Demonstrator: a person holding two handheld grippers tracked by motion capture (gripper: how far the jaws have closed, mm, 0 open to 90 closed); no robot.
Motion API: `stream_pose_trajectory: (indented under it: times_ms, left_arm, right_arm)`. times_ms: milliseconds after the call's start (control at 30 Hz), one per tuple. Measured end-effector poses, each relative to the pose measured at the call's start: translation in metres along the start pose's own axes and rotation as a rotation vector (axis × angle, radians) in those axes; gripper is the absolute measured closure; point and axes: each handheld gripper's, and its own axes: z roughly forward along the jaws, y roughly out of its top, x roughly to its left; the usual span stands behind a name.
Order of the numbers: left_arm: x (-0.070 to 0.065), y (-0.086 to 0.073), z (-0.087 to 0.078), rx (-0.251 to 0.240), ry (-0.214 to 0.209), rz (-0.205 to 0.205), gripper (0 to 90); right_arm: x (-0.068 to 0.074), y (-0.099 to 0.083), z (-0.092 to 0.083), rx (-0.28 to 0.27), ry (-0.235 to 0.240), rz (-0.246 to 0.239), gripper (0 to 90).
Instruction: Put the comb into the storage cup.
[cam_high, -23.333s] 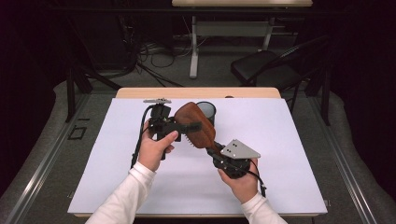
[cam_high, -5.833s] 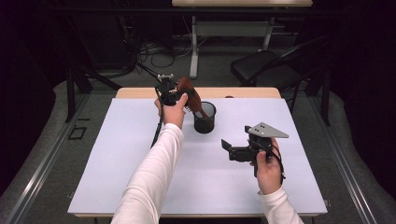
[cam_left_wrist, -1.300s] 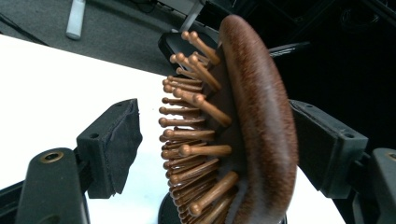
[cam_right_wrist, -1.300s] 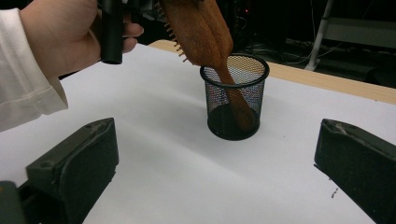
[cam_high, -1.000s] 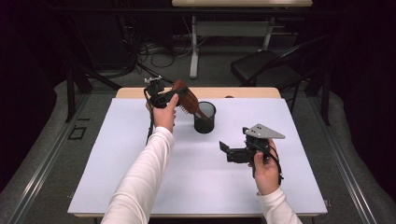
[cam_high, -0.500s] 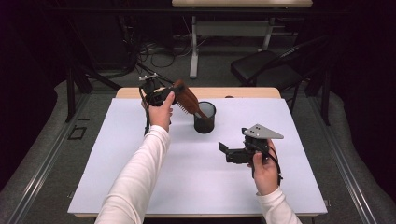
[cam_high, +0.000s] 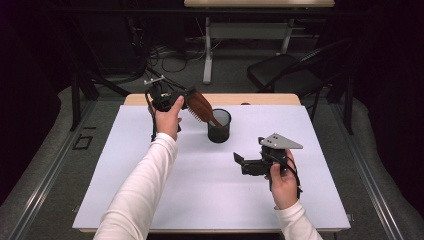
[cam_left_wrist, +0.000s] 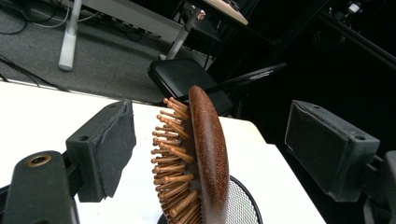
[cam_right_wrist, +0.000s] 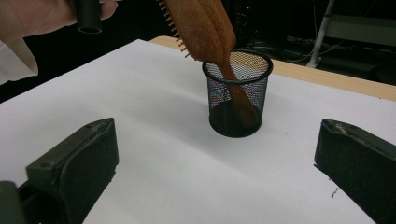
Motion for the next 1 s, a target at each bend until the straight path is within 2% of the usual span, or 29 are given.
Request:
stream_pose_trajectory:
  times_ms: [200, 367, 567, 733, 1000]
  left_arm:
    - [0.001, 0.002, -0.003, 0.017, 0.023, 0.028, 15.4]
    - [0.000, 0.002, -0.005, 0.012, 0.016, 0.030, 15.1]
    - [-0.001, 0.003, -0.008, 0.020, -0.002, 0.062, 11.7]
    - [-0.001, 0.005, -0.010, 0.014, -0.014, 0.053, 9.8]
    - [-0.001, 0.007, -0.014, 0.025, -0.020, 0.071, 5.8]
  right_arm:
    - [0.000, 0.000, 0.000, -0.001, -0.002, 0.004, 0.0]
    - [0.000, 0.000, 0.000, 0.000, -0.001, 0.001, 0.0]
    - [0.000, -0.001, 0.000, 0.001, -0.001, -0.002, 0.0]
    - [0.000, 0.000, 0.000, 0.000, -0.002, -0.001, 0.0]
    - [0.000, 0.000, 0.000, -0.001, -0.002, 0.000, 0.0]
